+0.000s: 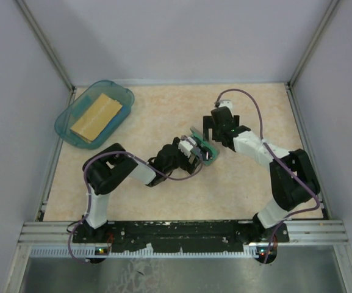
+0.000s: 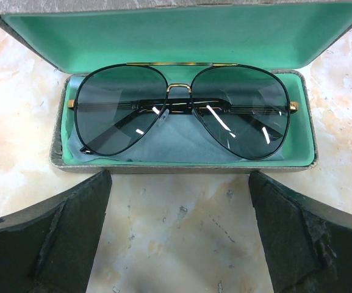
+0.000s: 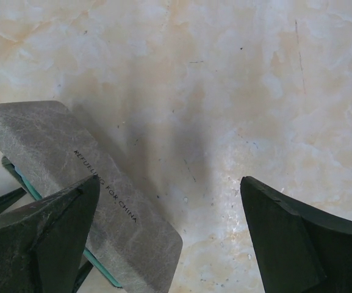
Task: Organize the sunglasses
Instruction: Close the sunglasses case at the center of the board.
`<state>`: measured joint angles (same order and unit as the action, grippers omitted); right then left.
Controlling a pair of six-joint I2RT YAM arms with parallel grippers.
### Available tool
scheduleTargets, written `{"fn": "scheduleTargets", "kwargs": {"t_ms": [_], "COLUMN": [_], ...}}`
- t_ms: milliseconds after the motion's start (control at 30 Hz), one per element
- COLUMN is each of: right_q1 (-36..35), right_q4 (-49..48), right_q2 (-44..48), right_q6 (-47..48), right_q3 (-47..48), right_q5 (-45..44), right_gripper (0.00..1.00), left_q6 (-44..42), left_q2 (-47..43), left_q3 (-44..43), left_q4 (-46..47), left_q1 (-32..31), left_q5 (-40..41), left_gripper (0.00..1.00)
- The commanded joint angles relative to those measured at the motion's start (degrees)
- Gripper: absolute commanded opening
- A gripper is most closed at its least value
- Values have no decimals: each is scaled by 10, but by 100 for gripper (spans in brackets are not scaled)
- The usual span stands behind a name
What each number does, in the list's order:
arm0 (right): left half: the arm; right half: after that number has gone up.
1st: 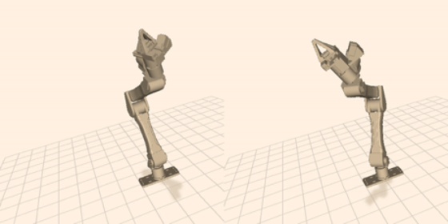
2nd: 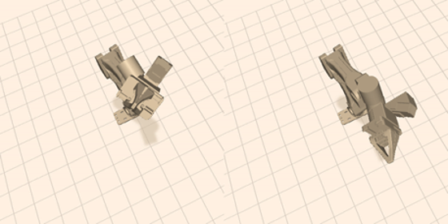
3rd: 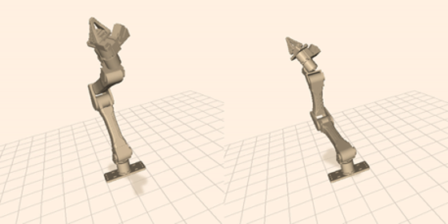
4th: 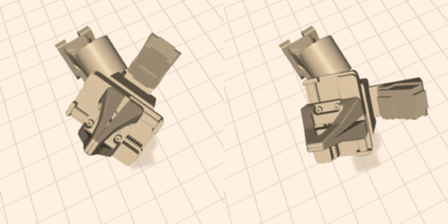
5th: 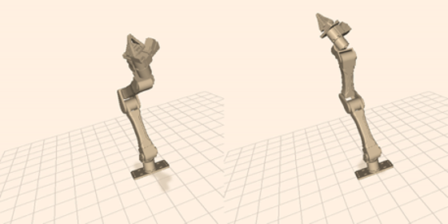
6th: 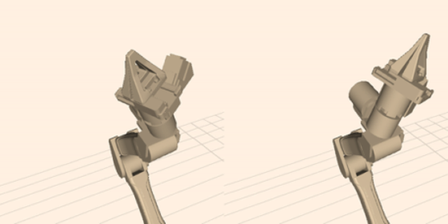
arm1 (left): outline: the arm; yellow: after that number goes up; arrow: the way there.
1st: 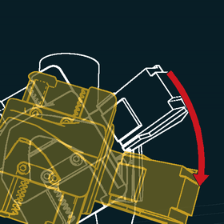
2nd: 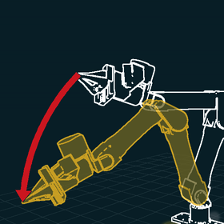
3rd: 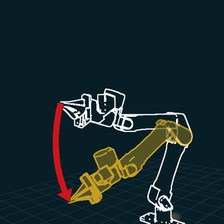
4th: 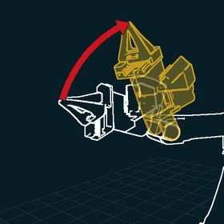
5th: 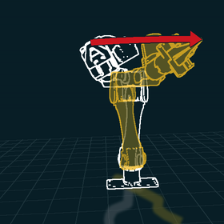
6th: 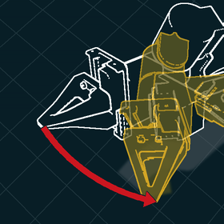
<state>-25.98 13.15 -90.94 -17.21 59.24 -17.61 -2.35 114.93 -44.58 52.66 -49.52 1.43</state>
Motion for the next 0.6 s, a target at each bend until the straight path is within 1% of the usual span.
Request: {"fn": "scheduleTargets", "kwargs": {"t_ms": [0, 567], "right_q1": [-22, -35], "right_q4": [-15, -42], "right_q2": [-1, 0], "right_q6": [-15, -42], "right_q3": [-13, -71], "right_q5": [7, 12], "right_gripper": [99, 99], "left_q6": [15, 19], "left_q2": [19, 27], "left_q3": [-16, -28], "left_q4": [-22, -30], "left_q1": [-4, -4], "left_q5": [-13, -11], "left_gripper": [100, 100]}}
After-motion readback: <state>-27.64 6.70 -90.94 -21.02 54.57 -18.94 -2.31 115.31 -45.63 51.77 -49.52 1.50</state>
